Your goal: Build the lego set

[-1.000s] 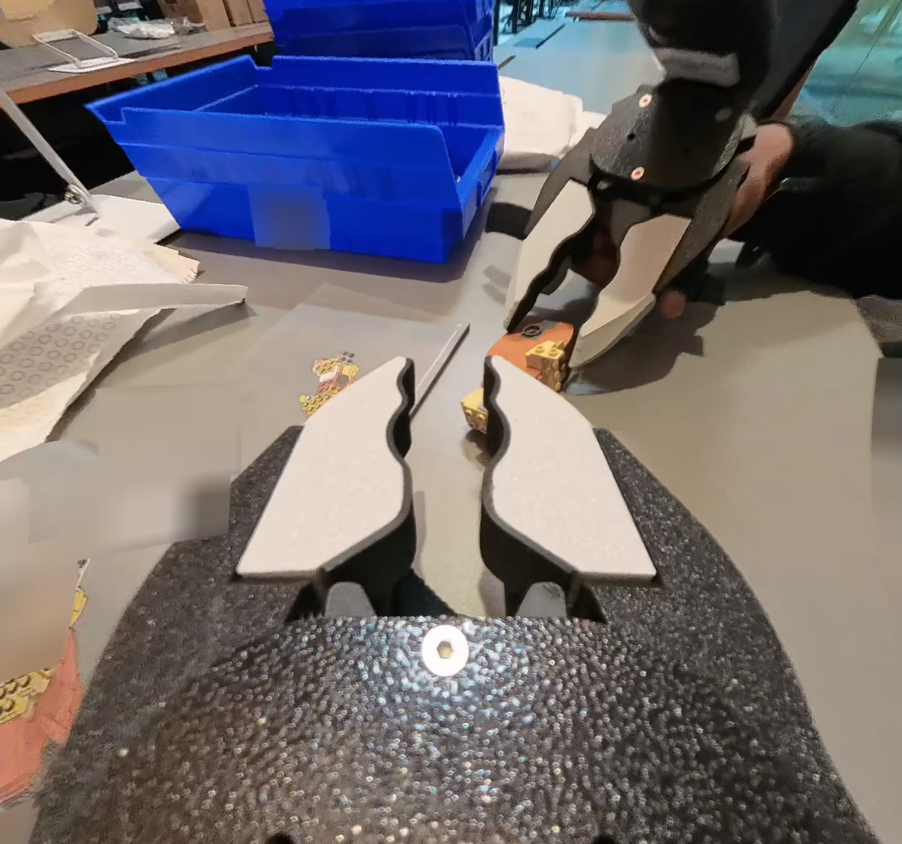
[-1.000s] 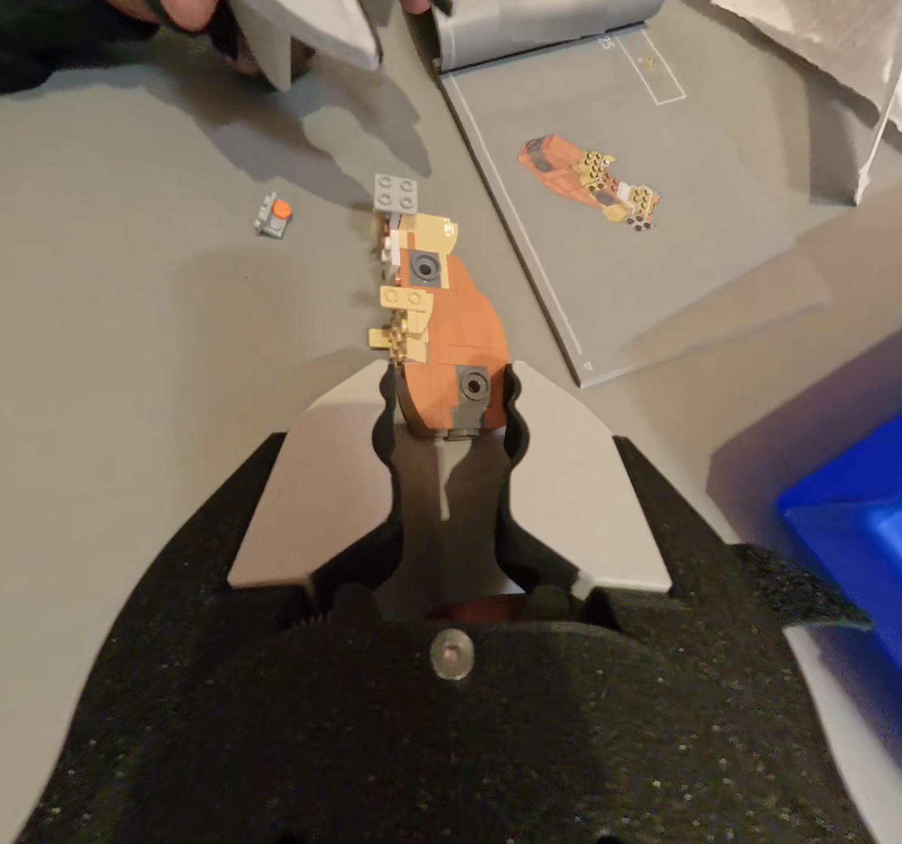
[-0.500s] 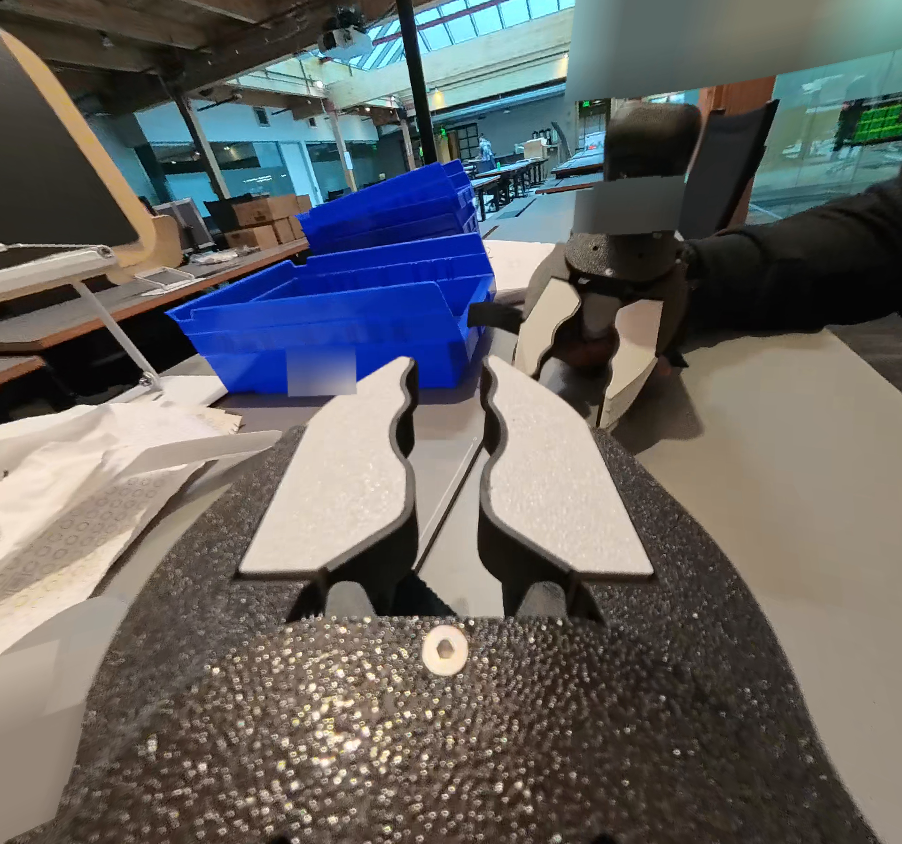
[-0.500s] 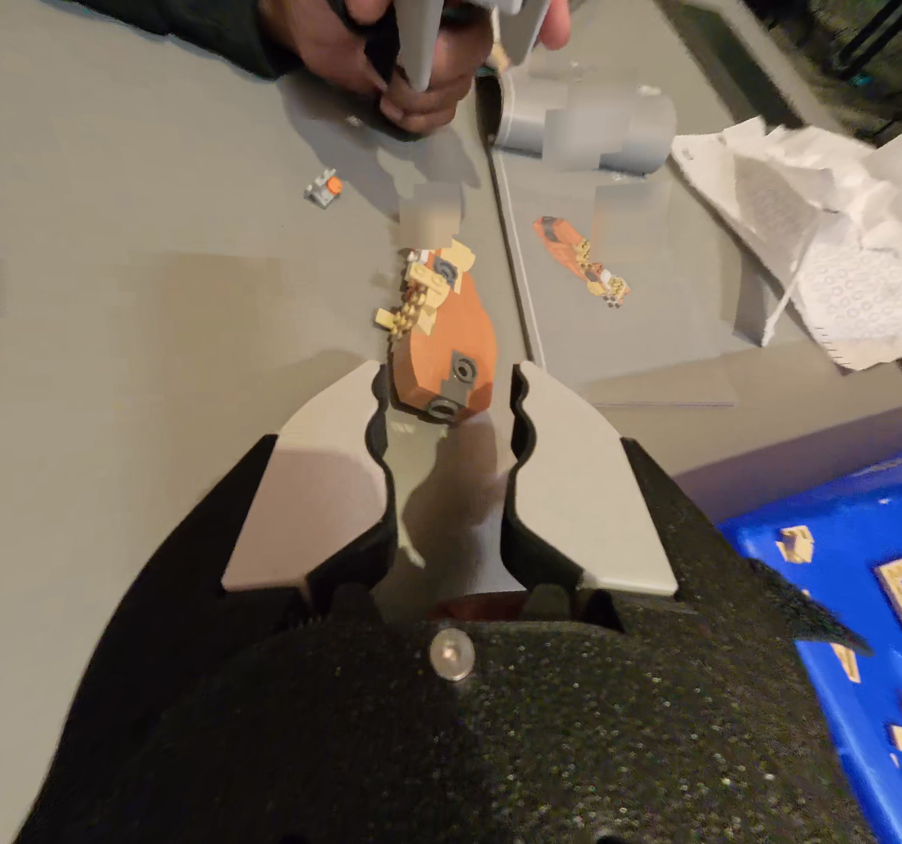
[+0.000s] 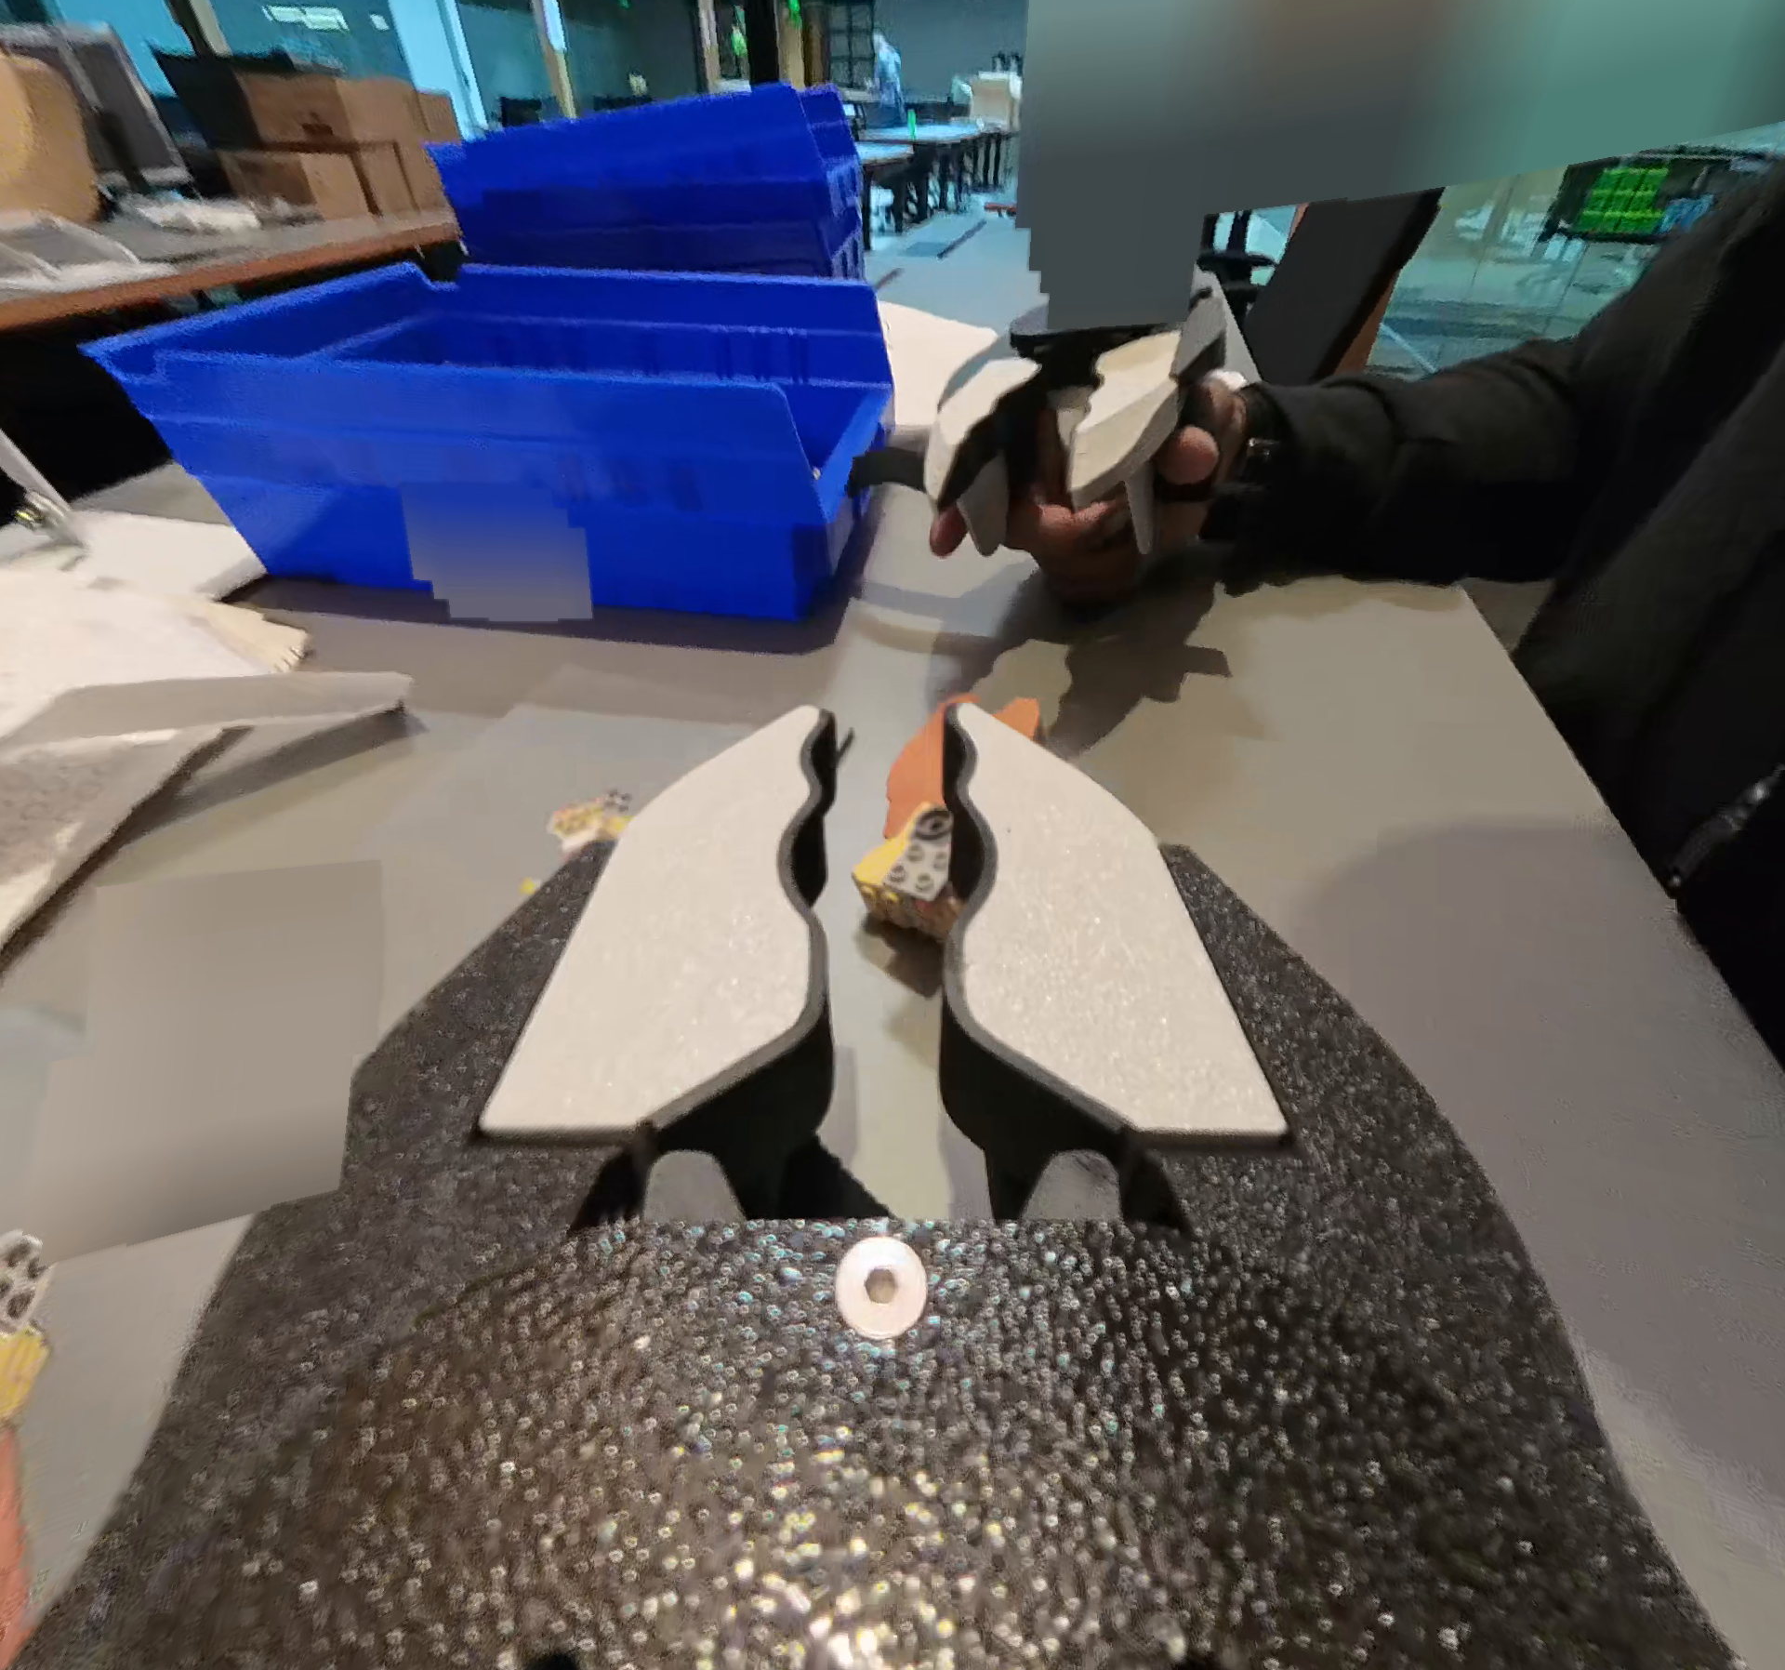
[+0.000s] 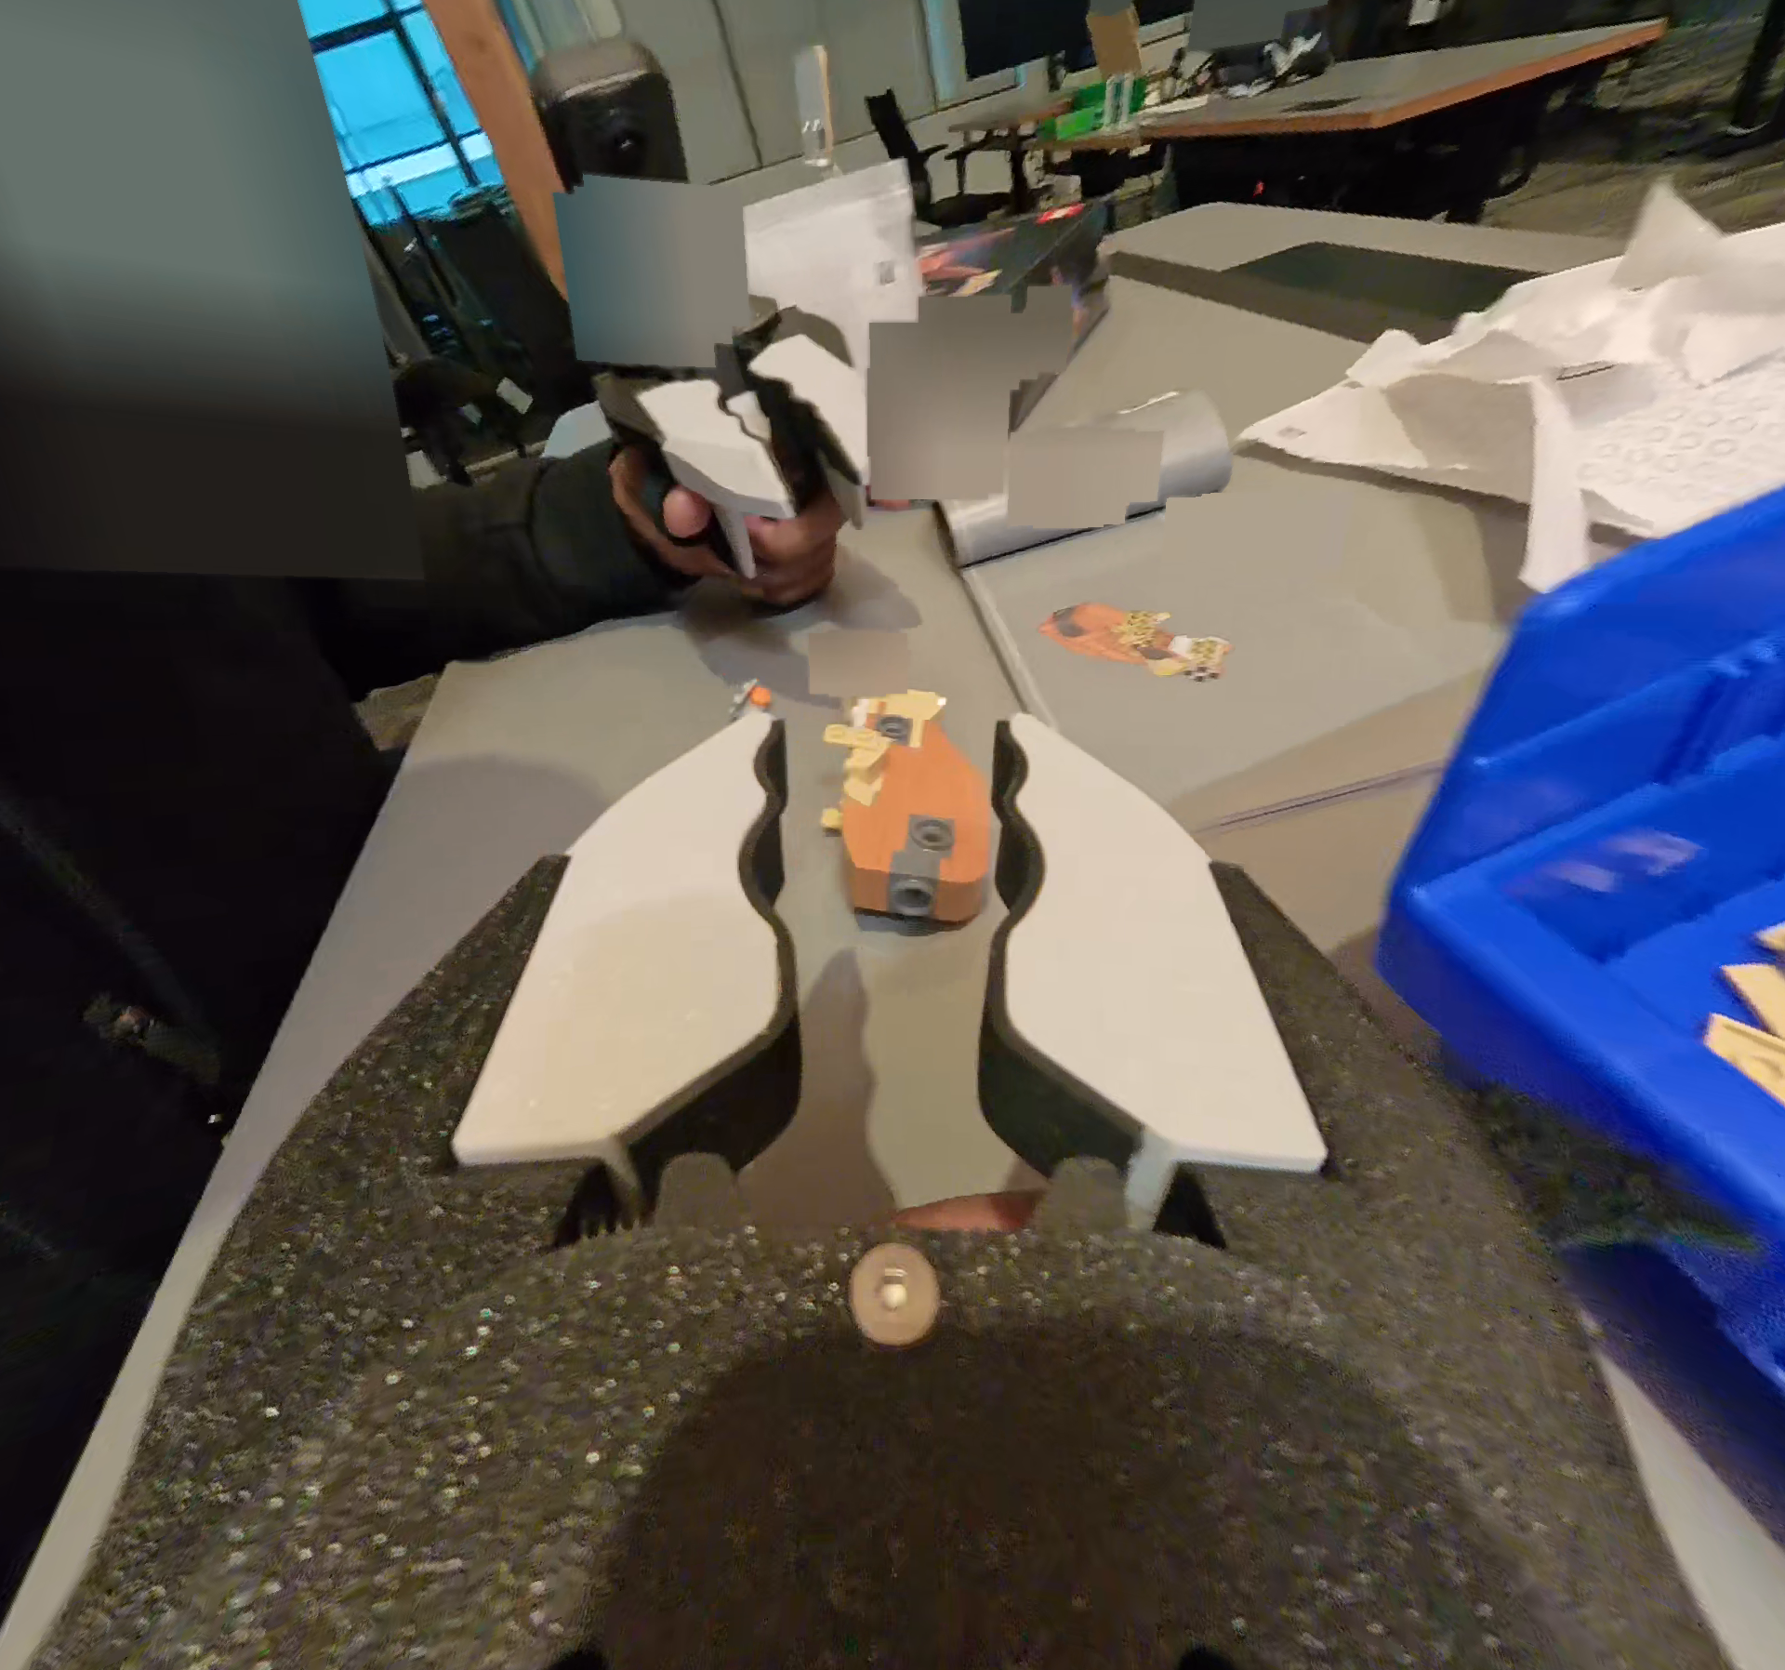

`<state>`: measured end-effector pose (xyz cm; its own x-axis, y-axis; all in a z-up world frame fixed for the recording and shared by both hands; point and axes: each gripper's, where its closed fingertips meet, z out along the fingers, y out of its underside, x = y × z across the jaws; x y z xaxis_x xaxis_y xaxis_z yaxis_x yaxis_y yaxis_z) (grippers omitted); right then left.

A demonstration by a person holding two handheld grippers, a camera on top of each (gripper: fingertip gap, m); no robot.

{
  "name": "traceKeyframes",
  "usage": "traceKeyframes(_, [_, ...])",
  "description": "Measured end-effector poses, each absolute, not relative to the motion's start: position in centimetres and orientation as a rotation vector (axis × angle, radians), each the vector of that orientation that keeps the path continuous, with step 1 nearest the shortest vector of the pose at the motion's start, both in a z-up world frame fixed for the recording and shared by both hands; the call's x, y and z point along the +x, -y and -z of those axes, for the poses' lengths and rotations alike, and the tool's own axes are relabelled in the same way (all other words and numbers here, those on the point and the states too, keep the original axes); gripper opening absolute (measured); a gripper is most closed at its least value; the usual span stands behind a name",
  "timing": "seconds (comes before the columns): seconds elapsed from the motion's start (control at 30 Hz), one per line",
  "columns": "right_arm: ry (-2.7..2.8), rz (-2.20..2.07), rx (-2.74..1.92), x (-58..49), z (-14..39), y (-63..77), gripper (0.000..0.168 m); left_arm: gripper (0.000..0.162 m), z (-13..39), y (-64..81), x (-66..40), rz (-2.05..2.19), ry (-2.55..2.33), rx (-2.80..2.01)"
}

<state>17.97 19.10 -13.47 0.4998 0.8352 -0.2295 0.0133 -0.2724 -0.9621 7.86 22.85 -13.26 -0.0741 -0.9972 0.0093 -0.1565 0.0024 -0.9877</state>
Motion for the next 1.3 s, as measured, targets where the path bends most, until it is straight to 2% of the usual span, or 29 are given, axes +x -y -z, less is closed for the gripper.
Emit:
traceKeyframes(0.27, [0.82, -0.982, -1.613, 14.9, 13.2, -17.6, 0.04, 0.025, 15.8, -21.0, 7.6, 1.102, -1.58, -1.366])
traceKeyframes(0.47, [0.741, -0.959, -1.52, 14.6, 11.8, -18.5, 0.04, 0.028, 15.4, -21.8, 7.6, 1.089, -1.518, -1.37])
traceKeyframes(0.57, [0.72, -0.985, -1.482, 14.4, 11.2, -19.3, 0.04, 0.029, 14.4, -22.0, 8.3, 1.147, -1.501, -1.293])
traceKeyframes(0.7, [0.768, -1.024, -1.487, 13.8, 11.5, -19.3, 0.04, 0.031, 16.1, -22.4, 10.1, 1.232, -1.686, -1.361])
traceKeyframes(1.07, [0.762, -1.082, -1.585, 14.3, 12.6, -18.5, 0.038, 0.03, 17.3, -21.8, 9.1, 1.319, -1.753, -1.503])
traceKeyframes(1.3, [0.785, -1.042, -1.617, 13.8, 13.1, -18.3, 0.037, 0.026, 18.7, -21.6, 9.0, 1.207, -1.851, -1.555])
